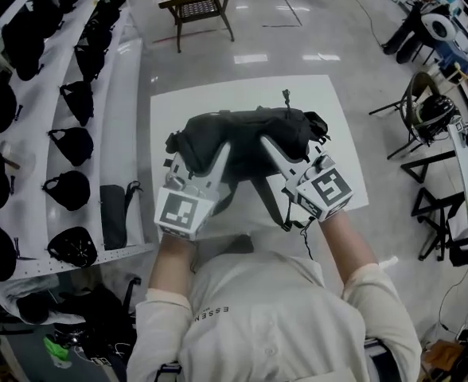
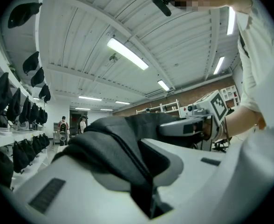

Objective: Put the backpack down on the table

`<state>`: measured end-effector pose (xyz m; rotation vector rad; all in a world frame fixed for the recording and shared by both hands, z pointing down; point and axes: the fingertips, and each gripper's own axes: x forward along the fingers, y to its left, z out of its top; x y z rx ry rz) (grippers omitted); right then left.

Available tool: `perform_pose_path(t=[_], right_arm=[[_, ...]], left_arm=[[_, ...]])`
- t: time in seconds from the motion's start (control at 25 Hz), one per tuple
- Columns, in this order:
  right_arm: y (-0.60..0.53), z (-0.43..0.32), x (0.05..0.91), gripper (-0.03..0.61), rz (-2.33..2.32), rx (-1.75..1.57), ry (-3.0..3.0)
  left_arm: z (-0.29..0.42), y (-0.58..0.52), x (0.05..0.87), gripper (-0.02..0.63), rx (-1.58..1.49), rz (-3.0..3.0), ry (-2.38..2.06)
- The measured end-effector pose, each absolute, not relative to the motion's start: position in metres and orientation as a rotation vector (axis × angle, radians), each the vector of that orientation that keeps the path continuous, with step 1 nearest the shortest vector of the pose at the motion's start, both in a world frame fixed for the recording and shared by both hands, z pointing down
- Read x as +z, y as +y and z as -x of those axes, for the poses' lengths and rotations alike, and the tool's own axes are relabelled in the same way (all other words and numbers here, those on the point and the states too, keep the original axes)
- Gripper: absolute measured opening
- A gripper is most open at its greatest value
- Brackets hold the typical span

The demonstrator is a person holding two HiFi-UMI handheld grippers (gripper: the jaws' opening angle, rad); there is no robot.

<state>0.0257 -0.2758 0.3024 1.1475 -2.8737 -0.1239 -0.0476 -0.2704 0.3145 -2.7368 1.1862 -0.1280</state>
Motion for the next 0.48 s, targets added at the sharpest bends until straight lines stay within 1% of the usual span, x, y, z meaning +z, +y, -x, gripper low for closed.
perform_pose_path(t=[0.48], right_arm=[[-0.389,-0.02,0.325,0.087,-1.151,-0.133,-2.87]], left_arm=[[0.054,-0.382,0.337,0.061,-0.131,2.75,1.253]])
